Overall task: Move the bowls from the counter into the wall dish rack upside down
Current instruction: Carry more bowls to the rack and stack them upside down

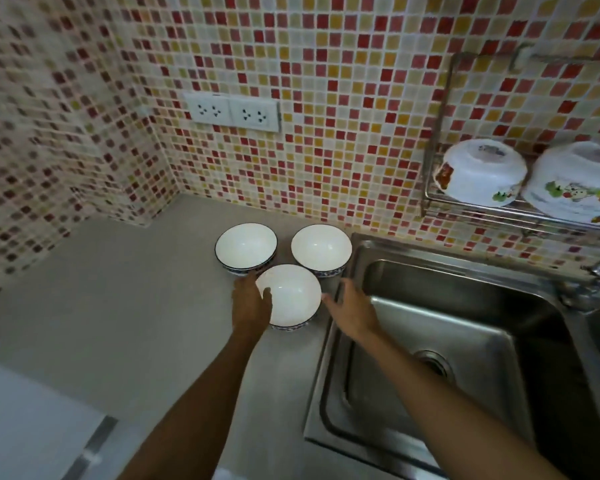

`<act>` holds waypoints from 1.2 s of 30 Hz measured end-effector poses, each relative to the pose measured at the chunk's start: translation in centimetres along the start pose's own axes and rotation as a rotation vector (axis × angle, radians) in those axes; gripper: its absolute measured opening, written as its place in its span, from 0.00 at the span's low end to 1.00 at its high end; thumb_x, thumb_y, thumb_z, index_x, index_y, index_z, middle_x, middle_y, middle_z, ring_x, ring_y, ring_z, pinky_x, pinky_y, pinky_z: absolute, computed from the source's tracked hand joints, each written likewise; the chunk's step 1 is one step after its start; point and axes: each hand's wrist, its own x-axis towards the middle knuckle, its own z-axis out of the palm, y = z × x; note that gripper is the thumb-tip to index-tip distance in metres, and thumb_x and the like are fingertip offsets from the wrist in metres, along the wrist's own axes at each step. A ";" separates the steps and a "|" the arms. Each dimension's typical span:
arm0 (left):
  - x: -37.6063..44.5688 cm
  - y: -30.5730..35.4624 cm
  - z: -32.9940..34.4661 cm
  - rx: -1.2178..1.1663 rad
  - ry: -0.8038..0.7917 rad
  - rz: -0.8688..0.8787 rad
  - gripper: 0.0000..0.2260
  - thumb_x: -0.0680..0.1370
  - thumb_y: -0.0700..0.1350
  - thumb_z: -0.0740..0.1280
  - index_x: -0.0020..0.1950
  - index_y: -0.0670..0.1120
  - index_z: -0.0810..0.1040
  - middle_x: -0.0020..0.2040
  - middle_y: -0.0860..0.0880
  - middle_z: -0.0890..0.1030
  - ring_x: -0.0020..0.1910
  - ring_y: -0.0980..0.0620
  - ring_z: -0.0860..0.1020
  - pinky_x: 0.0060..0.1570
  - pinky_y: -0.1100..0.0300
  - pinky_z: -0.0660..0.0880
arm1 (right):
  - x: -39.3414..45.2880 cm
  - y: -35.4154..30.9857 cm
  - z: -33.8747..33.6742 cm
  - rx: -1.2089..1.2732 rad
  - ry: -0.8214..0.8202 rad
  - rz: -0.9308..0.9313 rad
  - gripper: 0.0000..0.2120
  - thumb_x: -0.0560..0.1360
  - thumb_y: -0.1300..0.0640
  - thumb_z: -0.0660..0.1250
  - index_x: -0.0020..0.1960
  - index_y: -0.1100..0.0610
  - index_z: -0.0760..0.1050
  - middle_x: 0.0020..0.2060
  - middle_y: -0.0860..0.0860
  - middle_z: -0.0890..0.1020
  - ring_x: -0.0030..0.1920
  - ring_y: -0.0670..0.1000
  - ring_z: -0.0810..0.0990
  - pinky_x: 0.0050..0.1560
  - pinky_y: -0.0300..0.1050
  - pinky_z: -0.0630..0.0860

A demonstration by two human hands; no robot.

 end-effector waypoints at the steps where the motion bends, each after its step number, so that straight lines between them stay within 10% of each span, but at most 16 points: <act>1: 0.1 -1.0 0.0 -0.028 -0.039 -0.034 0.20 0.75 0.39 0.65 0.67 0.41 0.70 0.63 0.39 0.74 0.63 0.39 0.70 0.62 0.49 0.68 | 0.3 -0.6 1.2 0.008 -0.031 0.037 0.32 0.75 0.42 0.65 0.72 0.57 0.61 0.68 0.60 0.73 0.65 0.61 0.73 0.63 0.53 0.71; 17: 1.2 -3.2 -0.4 -0.403 -0.396 -0.403 0.26 0.70 0.46 0.56 0.68 0.45 0.70 0.64 0.42 0.76 0.61 0.41 0.74 0.61 0.44 0.73 | 0.9 -1.9 7.4 0.207 0.003 0.337 0.20 0.74 0.61 0.57 0.66 0.61 0.70 0.61 0.62 0.77 0.56 0.63 0.78 0.54 0.47 0.75; 25: -0.1 -0.1 -1.1 -0.587 -0.446 -0.382 0.23 0.68 0.50 0.59 0.63 0.52 0.68 0.64 0.45 0.75 0.59 0.43 0.75 0.61 0.42 0.73 | -1.2 -1.4 4.4 0.306 0.099 0.311 0.18 0.72 0.59 0.57 0.60 0.61 0.71 0.54 0.61 0.80 0.46 0.63 0.81 0.46 0.60 0.81; 29: -1.8 5.2 -2.0 -0.765 -0.470 -0.385 0.25 0.76 0.64 0.59 0.69 0.54 0.65 0.62 0.50 0.75 0.59 0.44 0.75 0.51 0.46 0.78 | -3.1 -1.6 0.4 0.366 0.149 0.247 0.17 0.75 0.63 0.56 0.63 0.60 0.70 0.50 0.54 0.76 0.35 0.49 0.77 0.27 0.43 0.78; 36: -4.1 13.7 -2.5 -0.950 -0.481 -0.216 0.20 0.78 0.65 0.51 0.64 0.58 0.70 0.57 0.49 0.79 0.51 0.49 0.79 0.44 0.51 0.79 | -5.2 -0.9 -7.0 0.474 0.236 0.101 0.18 0.73 0.60 0.57 0.62 0.57 0.72 0.53 0.56 0.79 0.43 0.55 0.80 0.33 0.49 0.81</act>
